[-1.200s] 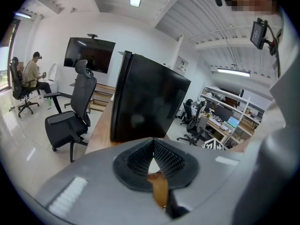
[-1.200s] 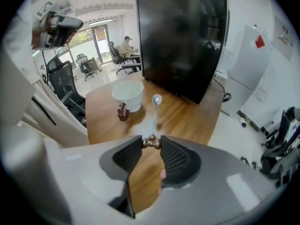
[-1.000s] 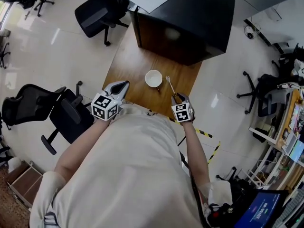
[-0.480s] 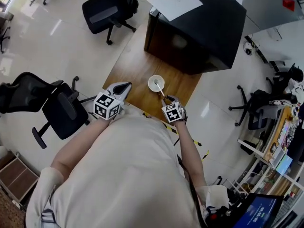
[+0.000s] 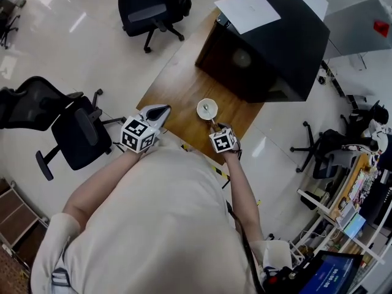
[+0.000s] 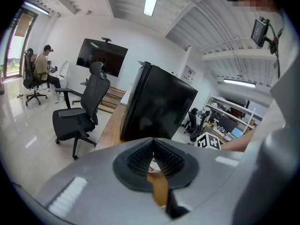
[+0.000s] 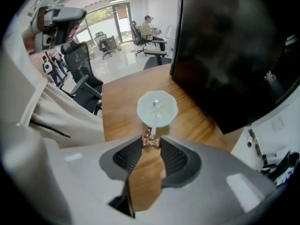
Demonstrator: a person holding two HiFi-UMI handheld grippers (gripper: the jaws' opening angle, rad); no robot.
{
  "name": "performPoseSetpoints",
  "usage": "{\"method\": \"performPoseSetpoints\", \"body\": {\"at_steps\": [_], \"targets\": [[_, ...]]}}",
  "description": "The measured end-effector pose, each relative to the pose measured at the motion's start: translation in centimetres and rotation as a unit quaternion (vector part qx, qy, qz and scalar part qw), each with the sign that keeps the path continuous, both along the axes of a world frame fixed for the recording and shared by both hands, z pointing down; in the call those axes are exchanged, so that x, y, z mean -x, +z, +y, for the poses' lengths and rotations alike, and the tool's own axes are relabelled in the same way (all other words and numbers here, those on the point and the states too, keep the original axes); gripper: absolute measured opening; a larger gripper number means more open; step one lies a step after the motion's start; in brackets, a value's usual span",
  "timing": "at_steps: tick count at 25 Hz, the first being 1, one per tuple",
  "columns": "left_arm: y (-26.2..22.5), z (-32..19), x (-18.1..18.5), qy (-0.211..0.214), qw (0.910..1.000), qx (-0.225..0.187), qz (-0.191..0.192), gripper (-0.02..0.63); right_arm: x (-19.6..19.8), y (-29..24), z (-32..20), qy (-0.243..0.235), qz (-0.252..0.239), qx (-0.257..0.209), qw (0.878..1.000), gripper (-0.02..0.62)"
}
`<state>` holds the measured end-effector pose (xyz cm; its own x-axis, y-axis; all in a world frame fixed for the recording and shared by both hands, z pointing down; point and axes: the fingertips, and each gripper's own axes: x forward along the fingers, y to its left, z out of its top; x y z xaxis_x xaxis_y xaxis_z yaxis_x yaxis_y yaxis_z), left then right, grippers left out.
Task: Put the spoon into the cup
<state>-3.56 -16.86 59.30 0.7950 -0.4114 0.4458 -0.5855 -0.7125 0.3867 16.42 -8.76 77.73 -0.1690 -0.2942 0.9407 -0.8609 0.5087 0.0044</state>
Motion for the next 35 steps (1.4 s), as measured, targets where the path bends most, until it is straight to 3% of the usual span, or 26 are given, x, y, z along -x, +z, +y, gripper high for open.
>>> {"method": "performPoseSetpoints", "body": {"at_steps": [25, 31, 35], "targets": [[-1.1, -1.4, 6.4, 0.004, 0.9999, 0.005, 0.014, 0.0, 1.2, 1.9, -1.4, 0.084, 0.002, 0.005, 0.996, 0.127], [-1.5, -2.8, 8.4, 0.016, 0.9998, -0.006, 0.014, 0.0, 1.2, 1.9, -1.7, 0.118, 0.0, -0.012, 0.993, 0.129], [-1.6, -3.9, 8.8, 0.037, 0.9992, -0.011, 0.015, 0.0, 1.7, 1.1, -2.3, 0.139, -0.019, -0.06, 0.988, 0.168]]}}
